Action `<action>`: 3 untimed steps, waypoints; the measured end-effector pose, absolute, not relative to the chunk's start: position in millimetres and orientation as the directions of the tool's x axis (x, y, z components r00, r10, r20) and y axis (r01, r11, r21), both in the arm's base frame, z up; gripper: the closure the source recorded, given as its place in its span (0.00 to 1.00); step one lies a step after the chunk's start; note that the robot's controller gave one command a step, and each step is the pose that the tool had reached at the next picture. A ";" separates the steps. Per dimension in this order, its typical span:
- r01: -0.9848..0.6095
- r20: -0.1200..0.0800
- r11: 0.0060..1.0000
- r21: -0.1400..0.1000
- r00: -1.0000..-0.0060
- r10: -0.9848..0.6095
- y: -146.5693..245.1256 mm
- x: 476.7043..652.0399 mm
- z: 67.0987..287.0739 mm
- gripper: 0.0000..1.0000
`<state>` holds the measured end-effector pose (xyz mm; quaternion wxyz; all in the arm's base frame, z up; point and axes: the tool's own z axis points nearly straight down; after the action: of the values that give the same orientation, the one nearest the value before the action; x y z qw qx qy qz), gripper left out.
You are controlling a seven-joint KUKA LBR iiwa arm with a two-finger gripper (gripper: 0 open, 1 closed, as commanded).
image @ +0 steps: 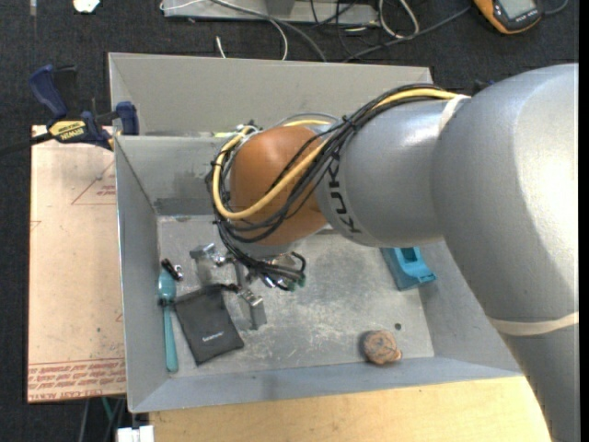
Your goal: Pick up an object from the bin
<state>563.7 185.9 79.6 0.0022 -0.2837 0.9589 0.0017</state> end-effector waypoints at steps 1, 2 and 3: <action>-0.548 -0.006 0.837 0.003 -0.837 -0.548 193.2 566.2 82.7 0.00; -0.623 -0.007 0.782 0.003 -0.782 -0.623 207.2 559.3 76.8 0.00; -0.519 -0.009 0.855 0.003 -0.855 -0.519 215.7 558.4 75.0 1.00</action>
Offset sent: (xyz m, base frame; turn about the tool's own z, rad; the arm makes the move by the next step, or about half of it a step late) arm -0.0125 0.0338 -0.0096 0.1262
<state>558.4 215.7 75.0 0.0040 -0.2693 0.9630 0.0028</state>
